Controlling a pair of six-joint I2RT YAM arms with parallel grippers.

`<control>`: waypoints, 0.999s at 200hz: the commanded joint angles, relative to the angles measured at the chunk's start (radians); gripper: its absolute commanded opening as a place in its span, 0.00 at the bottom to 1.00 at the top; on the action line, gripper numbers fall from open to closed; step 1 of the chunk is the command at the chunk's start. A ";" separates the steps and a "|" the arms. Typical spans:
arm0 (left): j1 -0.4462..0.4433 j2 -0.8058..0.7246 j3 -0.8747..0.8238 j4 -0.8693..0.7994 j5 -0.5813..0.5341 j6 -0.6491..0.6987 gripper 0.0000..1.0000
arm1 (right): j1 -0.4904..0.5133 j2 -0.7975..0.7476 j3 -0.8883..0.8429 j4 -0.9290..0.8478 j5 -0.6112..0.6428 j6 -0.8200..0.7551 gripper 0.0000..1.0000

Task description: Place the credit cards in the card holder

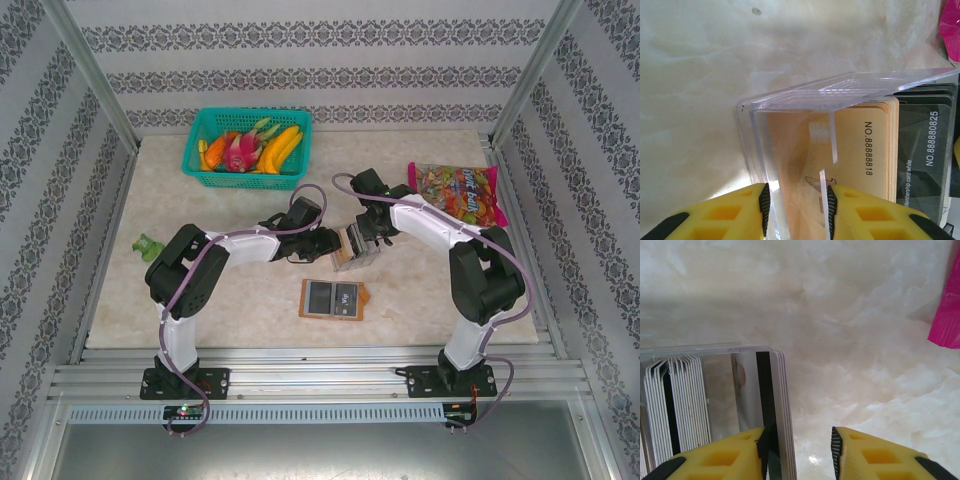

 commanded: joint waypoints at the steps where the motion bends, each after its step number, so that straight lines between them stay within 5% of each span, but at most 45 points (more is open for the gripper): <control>1: 0.016 0.029 -0.015 -0.043 -0.027 0.004 0.38 | 0.009 -0.028 -0.004 -0.021 0.082 -0.020 0.39; 90: 0.016 0.031 -0.012 -0.039 -0.019 0.003 0.38 | 0.026 0.005 0.010 -0.026 0.031 -0.038 0.34; 200: 0.016 0.037 -0.002 -0.040 -0.008 0.004 0.38 | 0.047 -0.024 0.007 -0.015 0.038 -0.044 0.01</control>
